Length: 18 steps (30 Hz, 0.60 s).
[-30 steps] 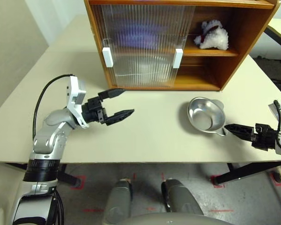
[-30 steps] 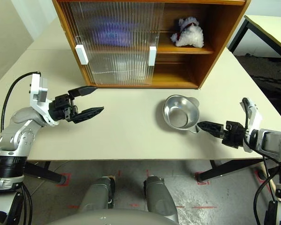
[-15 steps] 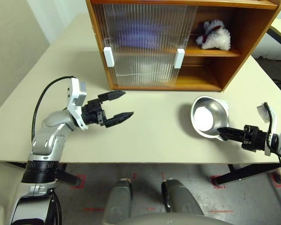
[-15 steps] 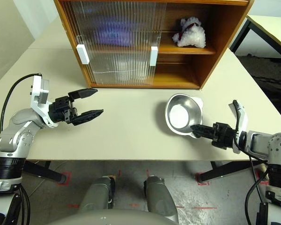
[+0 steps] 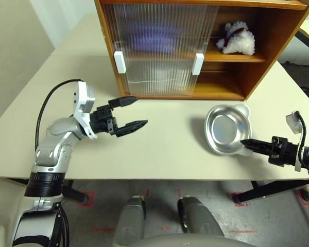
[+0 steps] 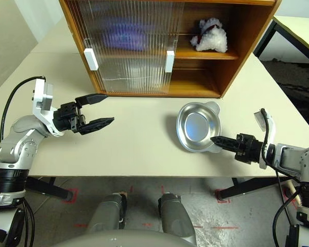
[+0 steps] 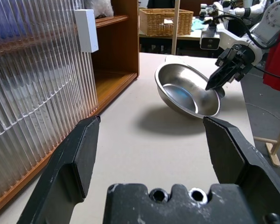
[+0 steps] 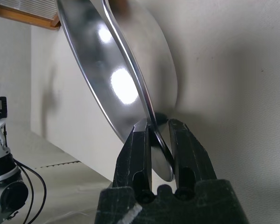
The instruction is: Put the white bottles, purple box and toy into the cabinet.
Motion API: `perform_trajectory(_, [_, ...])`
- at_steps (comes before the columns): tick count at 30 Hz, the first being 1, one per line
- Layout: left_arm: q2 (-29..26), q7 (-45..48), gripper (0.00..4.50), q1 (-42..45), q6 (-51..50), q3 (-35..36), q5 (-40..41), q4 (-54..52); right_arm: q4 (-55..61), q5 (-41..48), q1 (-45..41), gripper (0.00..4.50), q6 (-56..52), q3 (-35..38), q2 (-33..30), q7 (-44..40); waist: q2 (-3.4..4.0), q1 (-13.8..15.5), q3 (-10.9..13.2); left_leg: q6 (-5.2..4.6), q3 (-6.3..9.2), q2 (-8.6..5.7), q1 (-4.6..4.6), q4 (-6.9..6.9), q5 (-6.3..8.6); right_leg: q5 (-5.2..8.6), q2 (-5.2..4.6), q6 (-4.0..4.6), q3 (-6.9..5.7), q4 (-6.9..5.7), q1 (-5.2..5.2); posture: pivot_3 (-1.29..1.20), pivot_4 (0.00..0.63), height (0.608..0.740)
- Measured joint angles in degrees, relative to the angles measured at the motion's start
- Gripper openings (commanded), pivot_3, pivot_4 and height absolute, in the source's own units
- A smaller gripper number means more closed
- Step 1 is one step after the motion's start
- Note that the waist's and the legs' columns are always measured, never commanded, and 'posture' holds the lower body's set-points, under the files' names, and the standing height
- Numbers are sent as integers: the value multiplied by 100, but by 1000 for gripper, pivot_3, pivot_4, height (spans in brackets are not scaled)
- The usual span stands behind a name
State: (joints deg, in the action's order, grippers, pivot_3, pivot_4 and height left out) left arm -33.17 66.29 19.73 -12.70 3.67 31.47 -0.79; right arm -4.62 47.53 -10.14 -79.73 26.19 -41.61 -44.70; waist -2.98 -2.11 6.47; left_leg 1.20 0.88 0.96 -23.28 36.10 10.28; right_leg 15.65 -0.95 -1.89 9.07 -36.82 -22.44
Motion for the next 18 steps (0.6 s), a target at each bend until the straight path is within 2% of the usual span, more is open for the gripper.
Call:
perform_trajectory(2, [0,-29,4500,-50,30,13,-9,-2,-12,12,1,496,-2,151,75,90,1,-3,0,-4,-1,0,-3,-1,-2,1,0,-1,0,1,-1,56,41,740])
perform_trajectory(7, [147,-272,4500,-356,60,52,1,-154,15,274,-15,496,-82,653,713,460,-2,-36,-9,-6,-2,3,-3,-3,-3,-3,1,-7,-1,0,-2,65,39,740])
perform_trajectory(11, [375,-483,4500,-393,7,-34,17,-491,-93,321,-624,496,-136,667,827,716,9,-64,-6,7,-14,-1,-1,5,4,-19,-3,-29,12,2,-1,77,41,740])
perform_trajectory(13, [389,-508,4500,-385,-13,-49,18,-532,-178,317,-885,496,-93,662,797,773,-2,-70,-10,7,-10,0,3,4,5,-19,-1,-29,8,2,1,79,61,740])
perform_trajectory(18, [340,-488,4500,-287,-67,-36,24,-513,-743,37,-1370,496,171,342,794,915,1,-99,-5,5,-10,-1,1,4,3,-20,-2,-28,9,3,0,117,59,740])
